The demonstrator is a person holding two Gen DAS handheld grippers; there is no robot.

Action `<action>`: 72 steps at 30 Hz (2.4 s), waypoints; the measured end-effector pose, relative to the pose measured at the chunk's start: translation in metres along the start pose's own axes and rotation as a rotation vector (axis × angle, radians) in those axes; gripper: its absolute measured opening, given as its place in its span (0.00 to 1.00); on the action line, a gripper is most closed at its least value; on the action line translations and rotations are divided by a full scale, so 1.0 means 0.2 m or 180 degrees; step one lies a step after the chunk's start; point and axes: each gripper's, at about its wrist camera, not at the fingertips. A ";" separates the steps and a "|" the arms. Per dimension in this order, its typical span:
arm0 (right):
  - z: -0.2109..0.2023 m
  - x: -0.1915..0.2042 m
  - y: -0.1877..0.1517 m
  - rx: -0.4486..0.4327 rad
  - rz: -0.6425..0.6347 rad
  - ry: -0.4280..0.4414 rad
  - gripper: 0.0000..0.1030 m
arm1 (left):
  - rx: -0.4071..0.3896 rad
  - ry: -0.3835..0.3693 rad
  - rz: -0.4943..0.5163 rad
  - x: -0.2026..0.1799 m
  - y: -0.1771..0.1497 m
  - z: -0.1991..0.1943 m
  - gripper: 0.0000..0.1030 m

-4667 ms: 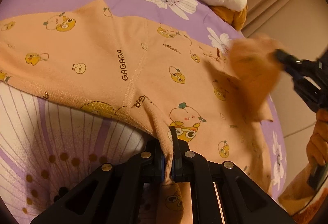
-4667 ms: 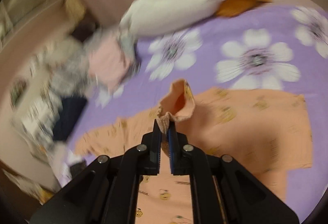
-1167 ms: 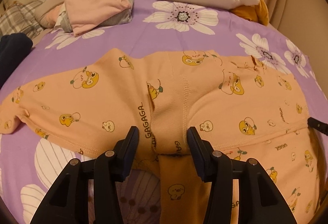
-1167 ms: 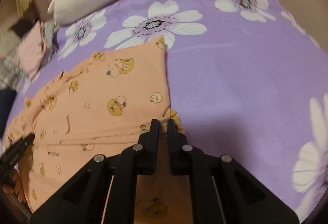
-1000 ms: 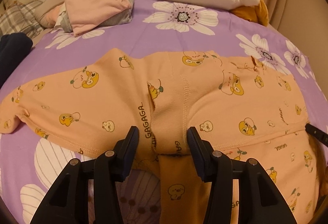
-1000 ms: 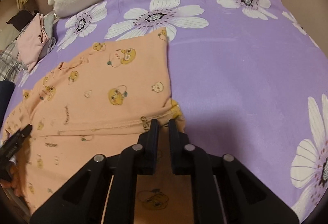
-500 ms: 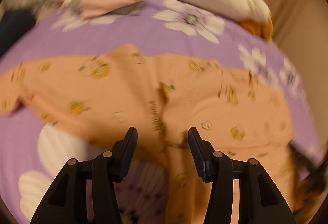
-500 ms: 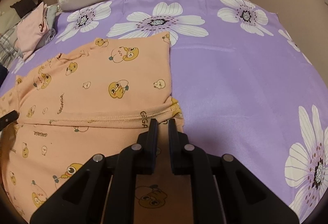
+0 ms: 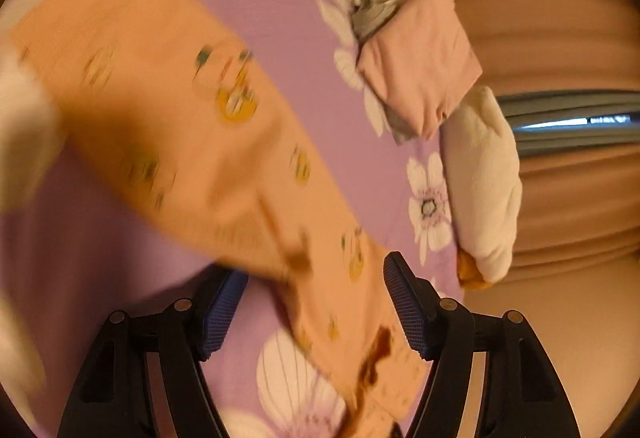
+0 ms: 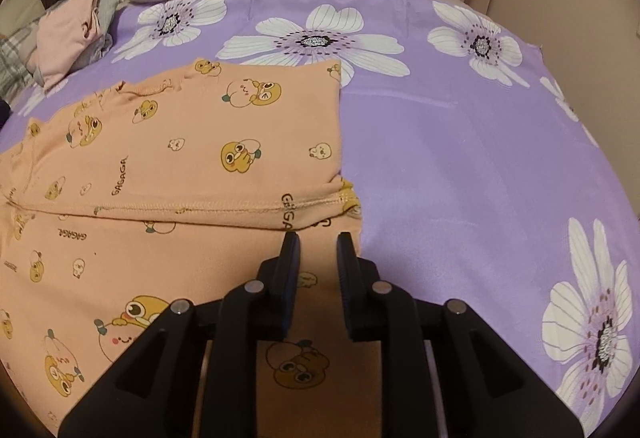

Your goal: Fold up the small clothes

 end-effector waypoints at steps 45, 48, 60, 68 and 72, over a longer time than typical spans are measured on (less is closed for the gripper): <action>-0.02 -0.38 0.00 0.0239 0.0944 0.0122 0.51 | 0.0282 0.1018 0.4289 -1.05 -1.47 0.33 0.57; 0.00 -0.31 0.00 0.0196 0.0669 0.0056 0.60 | -0.0141 0.0872 0.3672 -0.93 -1.22 0.07 0.77; 0.03 -0.30 -0.01 0.0086 0.0480 -0.0152 0.68 | -0.0190 0.1623 0.3513 -0.61 -1.00 0.34 0.60; 0.02 -0.29 -0.02 0.0051 0.0471 -0.0172 0.68 | -0.0139 0.1269 0.3254 -0.52 -0.93 0.27 0.60; -0.01 -0.25 -0.01 0.0125 0.0491 -0.0283 0.62 | -0.0118 0.1105 0.3107 -0.50 -0.89 0.28 0.57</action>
Point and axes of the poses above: each gripper's, at about its wrist camera, not at the fingertips, and z roughly the way its jaws point, x to its left, y to its top, and after that the axes turned 8 degrees about -x, right-handed
